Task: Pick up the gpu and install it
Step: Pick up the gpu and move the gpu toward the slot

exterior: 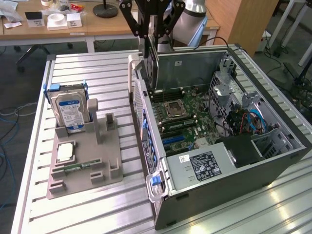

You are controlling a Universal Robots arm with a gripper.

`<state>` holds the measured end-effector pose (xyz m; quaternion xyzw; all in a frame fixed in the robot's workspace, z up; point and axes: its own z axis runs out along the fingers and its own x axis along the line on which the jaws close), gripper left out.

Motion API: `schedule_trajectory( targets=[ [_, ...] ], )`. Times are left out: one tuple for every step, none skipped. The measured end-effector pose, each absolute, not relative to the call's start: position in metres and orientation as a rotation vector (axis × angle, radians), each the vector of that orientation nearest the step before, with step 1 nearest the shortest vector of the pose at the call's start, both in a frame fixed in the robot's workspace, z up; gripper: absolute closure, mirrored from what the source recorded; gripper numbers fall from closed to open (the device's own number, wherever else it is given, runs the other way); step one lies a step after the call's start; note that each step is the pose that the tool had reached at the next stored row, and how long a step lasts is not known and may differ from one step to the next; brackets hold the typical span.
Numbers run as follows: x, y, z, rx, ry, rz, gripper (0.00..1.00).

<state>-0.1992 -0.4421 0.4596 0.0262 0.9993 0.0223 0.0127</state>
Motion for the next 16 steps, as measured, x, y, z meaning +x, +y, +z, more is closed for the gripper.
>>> schedule_trajectory(
  targets=[
    [-0.196,-0.442,0.46,0.082,3.114,0.07,0.73],
    [-0.193,-0.442,0.46,0.082,3.114,0.07,0.73],
    [-0.19,-0.442,0.46,0.082,3.114,0.07,0.73],
    [-0.188,-0.442,0.46,0.082,3.114,0.07,0.73],
    [-0.186,-0.442,0.46,0.082,3.114,0.07,0.73],
    [-0.184,-0.442,0.46,0.082,3.114,0.07,0.73],
    [-0.181,-0.442,0.46,0.082,3.114,0.07,0.73],
    [-0.179,-0.442,0.46,0.082,3.114,0.07,0.73],
    [-0.177,-0.442,0.46,0.082,3.114,0.07,0.73],
    [-0.175,-0.442,0.46,0.082,3.114,0.07,0.73],
    [-0.172,-0.442,0.46,0.082,3.114,0.07,0.73],
    [-0.17,-0.442,0.46,0.082,3.114,0.07,0.73],
    [-0.168,-0.442,0.46,0.082,3.114,0.07,0.73],
    [-0.165,-0.442,0.46,0.082,3.114,0.07,0.73],
    [-0.163,-0.442,0.46,0.082,3.114,0.07,0.73],
    [-0.161,-0.442,0.46,0.082,3.114,0.07,0.73]
  ],
)
